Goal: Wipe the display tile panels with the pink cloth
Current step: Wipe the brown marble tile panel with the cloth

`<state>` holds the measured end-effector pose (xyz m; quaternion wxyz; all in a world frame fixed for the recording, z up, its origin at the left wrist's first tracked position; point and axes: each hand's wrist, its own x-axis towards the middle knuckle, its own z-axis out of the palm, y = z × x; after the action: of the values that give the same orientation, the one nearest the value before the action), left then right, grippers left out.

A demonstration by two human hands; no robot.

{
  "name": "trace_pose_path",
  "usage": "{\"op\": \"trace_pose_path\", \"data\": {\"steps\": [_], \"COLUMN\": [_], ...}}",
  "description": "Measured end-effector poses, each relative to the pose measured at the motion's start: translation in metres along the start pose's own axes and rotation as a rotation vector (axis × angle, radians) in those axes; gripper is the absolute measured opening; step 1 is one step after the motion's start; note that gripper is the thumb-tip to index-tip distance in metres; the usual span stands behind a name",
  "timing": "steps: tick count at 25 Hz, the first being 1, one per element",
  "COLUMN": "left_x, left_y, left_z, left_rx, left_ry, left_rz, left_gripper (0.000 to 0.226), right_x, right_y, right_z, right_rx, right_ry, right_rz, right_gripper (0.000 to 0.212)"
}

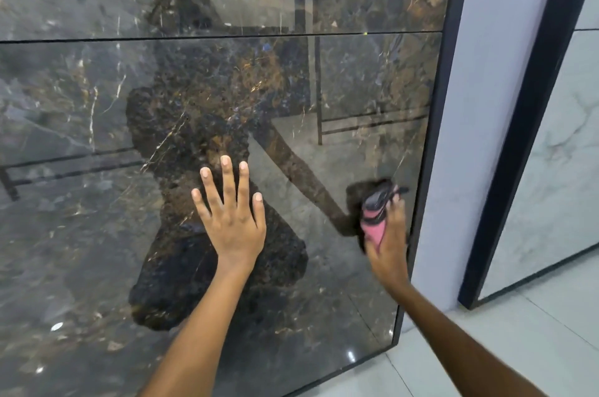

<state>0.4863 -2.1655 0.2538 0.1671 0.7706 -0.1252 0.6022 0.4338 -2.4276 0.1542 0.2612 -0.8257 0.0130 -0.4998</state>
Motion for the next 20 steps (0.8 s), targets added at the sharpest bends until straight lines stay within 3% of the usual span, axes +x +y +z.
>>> {"op": "trace_pose_path", "data": {"steps": [1, 3, 6, 8, 10, 13, 14, 15, 17, 18, 20], "left_x": [-0.008, -0.017, -0.017, -0.019, -0.018, -0.018, -0.02, -0.023, -0.021, -0.019, -0.023], "left_y": [0.0, -0.006, -0.009, -0.007, -0.006, -0.007, -0.007, -0.007, -0.007, -0.006, -0.005], "left_z": [0.001, 0.003, 0.004, 0.006, 0.007, 0.006, 0.006, 0.007, 0.007, 0.007, 0.003], "left_rx": [-0.003, 0.004, 0.027, 0.016, 0.004, 0.006, 0.008, 0.006, 0.0, -0.01, -0.054], "left_ry": [-0.015, -0.027, -0.021, -0.01, -0.013, -0.033, -0.037, -0.038, -0.038, -0.04, -0.05], "left_rz": [0.006, 0.056, 0.077, 0.08, 0.086, 0.07, 0.068, 0.07, 0.071, 0.066, 0.053], "left_gripper": [0.061, 0.061, 0.061, 0.061, 0.062, 0.062, 0.061, 0.061, 0.061, 0.06, 0.06], "right_x": [-0.029, 0.007, 0.136, 0.163, 0.102, -0.054, -0.094, -0.113, -0.071, -0.032, 0.054], "right_y": [0.005, 0.006, -0.01, -0.002, 0.029, 0.051, 0.042, 0.033, 0.024, 0.015, 0.003], "right_z": [0.002, -0.021, -0.064, -0.065, -0.037, 0.014, 0.024, 0.029, 0.018, 0.009, -0.019], "right_rx": [-0.049, -0.06, 0.098, 0.127, 0.078, -0.024, -0.136, -0.235, -0.289, -0.262, -0.053], "right_ry": [-0.08, -0.08, 0.146, 0.274, 0.258, -0.018, -0.114, -0.197, -0.236, -0.155, 0.13], "right_rz": [-0.074, -0.211, -0.031, 0.062, 0.146, 0.364, 0.237, -0.017, -0.423, -0.413, -0.01], "right_gripper": [0.079, 0.075, 0.074, 0.077, 0.079, 0.083, 0.084, 0.085, 0.087, 0.085, 0.079]}}
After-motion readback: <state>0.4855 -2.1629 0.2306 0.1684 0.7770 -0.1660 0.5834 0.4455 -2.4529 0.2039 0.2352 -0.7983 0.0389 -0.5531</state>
